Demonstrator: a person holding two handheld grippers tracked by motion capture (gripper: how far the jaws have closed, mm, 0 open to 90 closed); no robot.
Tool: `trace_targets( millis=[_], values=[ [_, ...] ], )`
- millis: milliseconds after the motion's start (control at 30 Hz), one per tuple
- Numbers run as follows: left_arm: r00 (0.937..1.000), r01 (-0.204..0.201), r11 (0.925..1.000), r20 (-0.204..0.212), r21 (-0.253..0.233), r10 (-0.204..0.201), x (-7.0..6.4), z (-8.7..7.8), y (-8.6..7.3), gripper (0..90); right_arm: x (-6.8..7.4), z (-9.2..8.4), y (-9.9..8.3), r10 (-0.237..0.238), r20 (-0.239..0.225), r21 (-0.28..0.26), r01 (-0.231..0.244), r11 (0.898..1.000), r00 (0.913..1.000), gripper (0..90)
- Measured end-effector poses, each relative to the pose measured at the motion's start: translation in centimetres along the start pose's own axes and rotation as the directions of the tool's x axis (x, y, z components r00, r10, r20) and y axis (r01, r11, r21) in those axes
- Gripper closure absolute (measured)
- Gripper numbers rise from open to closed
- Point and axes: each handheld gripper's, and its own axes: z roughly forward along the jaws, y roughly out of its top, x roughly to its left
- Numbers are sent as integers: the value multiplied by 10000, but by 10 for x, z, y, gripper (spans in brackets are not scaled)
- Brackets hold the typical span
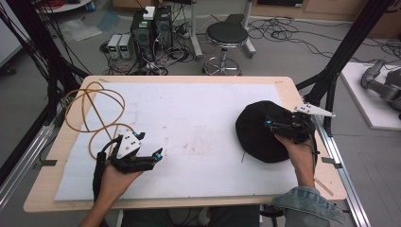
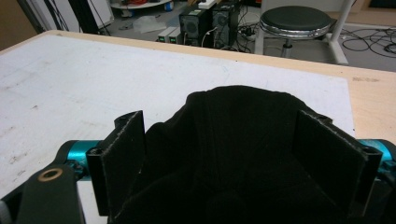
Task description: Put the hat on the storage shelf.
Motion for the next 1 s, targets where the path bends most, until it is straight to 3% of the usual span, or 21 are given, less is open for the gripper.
trace_targets(
  millis=[800,1000],
  values=[
    [10000,-77,10000,49,24,76,-2,-1,0,209,-2,-3,0,25,189,-75,-24,10000,9998,177],
    [9999,-72,10000,70,15,72,-2,-1,0,209,-6,-1,-3,65,324,114,-69,9999,9995,177]
  ],
)
